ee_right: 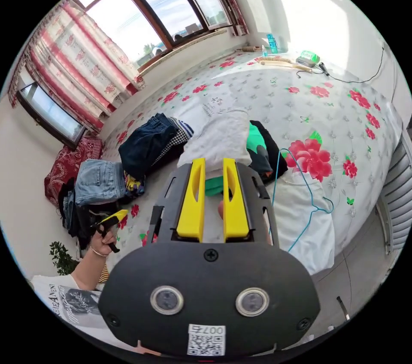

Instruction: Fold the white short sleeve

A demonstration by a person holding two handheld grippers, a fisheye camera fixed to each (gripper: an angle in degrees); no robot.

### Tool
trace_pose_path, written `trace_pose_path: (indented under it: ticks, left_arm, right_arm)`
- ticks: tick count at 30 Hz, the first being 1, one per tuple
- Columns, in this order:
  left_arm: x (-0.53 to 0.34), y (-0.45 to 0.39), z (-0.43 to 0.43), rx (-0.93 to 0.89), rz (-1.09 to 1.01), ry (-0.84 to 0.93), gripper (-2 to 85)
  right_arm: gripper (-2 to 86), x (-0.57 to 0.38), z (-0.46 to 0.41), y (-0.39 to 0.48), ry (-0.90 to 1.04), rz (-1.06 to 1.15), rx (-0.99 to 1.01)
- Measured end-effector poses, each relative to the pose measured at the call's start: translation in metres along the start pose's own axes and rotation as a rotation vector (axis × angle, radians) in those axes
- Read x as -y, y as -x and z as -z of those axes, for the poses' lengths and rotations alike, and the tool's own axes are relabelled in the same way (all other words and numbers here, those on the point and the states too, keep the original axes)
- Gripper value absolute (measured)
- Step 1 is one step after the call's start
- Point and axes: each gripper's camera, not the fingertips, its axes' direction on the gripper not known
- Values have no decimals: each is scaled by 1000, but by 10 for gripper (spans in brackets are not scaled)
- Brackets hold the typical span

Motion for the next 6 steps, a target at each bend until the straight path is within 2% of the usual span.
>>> trace_pose_path:
  ticks: [2,6]
  left_arm:
    - [-57,20,1,127,45,61,88]
    - [-219,70,60,434,371,113,91]
  right_arm:
    - [46,-39,-28,-2,64,34,29]
    - [53,-163,-123,42,350,187,34]
